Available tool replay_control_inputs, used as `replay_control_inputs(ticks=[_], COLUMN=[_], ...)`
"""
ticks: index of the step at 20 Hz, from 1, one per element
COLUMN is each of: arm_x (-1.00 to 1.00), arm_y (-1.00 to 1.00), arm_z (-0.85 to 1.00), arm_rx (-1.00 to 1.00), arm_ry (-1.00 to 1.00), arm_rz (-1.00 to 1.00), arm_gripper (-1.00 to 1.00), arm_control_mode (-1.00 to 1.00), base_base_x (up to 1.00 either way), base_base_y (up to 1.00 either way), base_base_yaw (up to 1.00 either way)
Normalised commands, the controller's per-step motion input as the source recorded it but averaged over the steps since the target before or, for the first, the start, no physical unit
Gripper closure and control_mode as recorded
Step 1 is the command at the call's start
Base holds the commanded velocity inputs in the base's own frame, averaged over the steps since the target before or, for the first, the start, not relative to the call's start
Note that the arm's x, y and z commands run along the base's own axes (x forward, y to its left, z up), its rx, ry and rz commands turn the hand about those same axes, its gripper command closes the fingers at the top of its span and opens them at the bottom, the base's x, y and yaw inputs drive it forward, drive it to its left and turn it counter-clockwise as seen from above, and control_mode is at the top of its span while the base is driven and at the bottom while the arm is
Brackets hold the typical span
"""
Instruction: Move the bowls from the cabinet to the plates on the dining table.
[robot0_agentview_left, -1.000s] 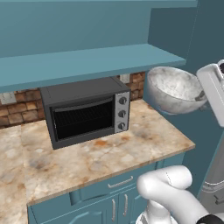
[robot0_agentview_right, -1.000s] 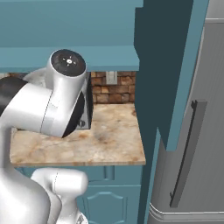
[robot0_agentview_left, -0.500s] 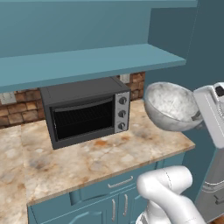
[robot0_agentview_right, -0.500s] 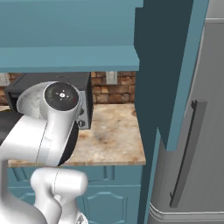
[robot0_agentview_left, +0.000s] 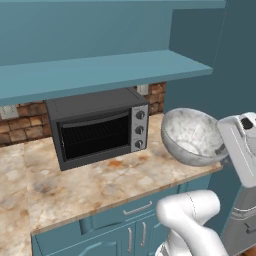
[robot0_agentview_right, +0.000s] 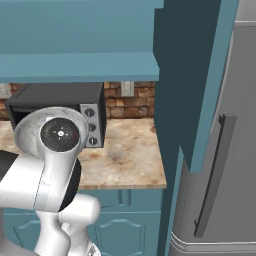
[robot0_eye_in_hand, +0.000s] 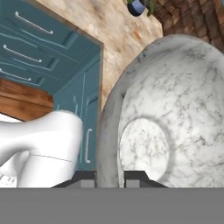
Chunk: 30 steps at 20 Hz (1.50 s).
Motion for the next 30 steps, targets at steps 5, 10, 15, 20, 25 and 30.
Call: replay_control_inputs(ticks=[5, 10, 15, 20, 25, 30], arm_x=[-0.15, -0.03, -0.01, 0.0, 0.0, 0.0], arm_y=[0.05, 0.09, 0.04, 0.0, 0.0, 0.0], arm_z=[-0.25, -0.29, -0.23, -0.02, 0.0, 0.0], arm_rx=[-0.01, -0.02, 0.0, 0.0, 0.0, 0.0], arm_ry=[0.0, 0.0, 0.0, -0.01, 0.0, 0.0], arm_rz=[-0.02, -0.04, -0.03, -0.01, 0.0, 0.0], arm_gripper=[1.0, 1.0, 1.0, 1.0, 1.0, 1.0], arm_control_mode=[-1.0, -1.0, -1.0, -1.0, -1.0, -1.0], base_base_x=[0.0, 0.0, 0.0, 0.0, 0.0, 0.0], base_base_y=[0.0, 0.0, 0.0, 0.0, 0.0, 0.0], base_base_yaw=[0.0, 0.0, 0.0, 0.0, 0.0, 0.0])
